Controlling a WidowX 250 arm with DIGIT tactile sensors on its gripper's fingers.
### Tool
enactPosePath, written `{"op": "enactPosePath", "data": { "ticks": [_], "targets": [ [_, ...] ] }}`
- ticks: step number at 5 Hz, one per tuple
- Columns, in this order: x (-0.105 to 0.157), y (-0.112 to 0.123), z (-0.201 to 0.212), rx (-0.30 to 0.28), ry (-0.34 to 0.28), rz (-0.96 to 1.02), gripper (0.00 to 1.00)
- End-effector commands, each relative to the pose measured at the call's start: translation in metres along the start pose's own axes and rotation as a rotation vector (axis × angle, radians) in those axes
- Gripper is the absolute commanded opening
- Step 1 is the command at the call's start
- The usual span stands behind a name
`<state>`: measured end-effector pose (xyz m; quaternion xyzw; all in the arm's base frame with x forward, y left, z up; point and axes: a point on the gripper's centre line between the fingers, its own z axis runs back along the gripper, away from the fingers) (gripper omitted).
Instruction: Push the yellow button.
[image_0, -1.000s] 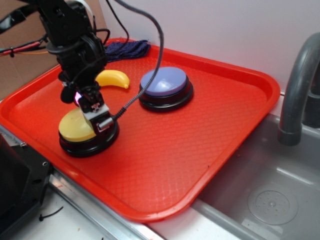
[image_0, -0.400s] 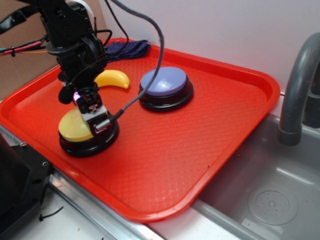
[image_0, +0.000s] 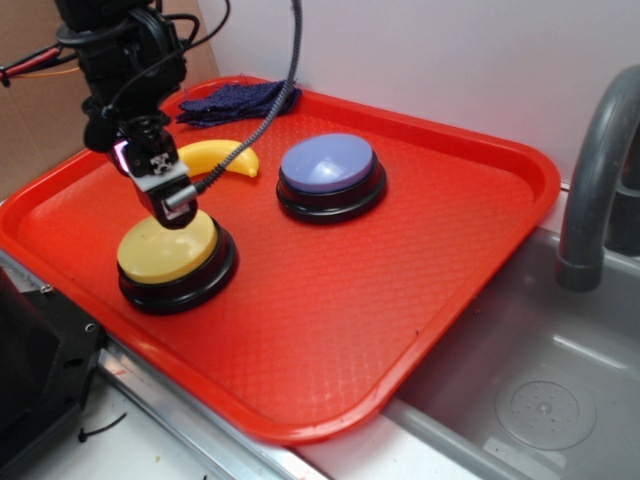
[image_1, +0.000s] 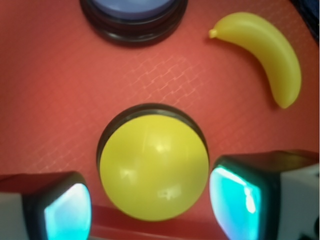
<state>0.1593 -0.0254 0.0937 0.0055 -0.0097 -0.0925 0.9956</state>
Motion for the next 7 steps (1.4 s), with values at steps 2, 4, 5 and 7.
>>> {"op": "enactPosePath", "data": {
  "ticks": [2,4,5,7],
  "targets": [
    [0.003,0.005,0.040,0.017,-0.066,0.074,1.00],
    [-0.004,0.006,0.062,0.049,-0.090,0.119,1.00],
    [-0.011,0.007,0.073,0.058,-0.085,0.147,1.00],
    [-0.025,0.014,0.096,0.067,-0.151,0.217,1.00]
  ]
}}
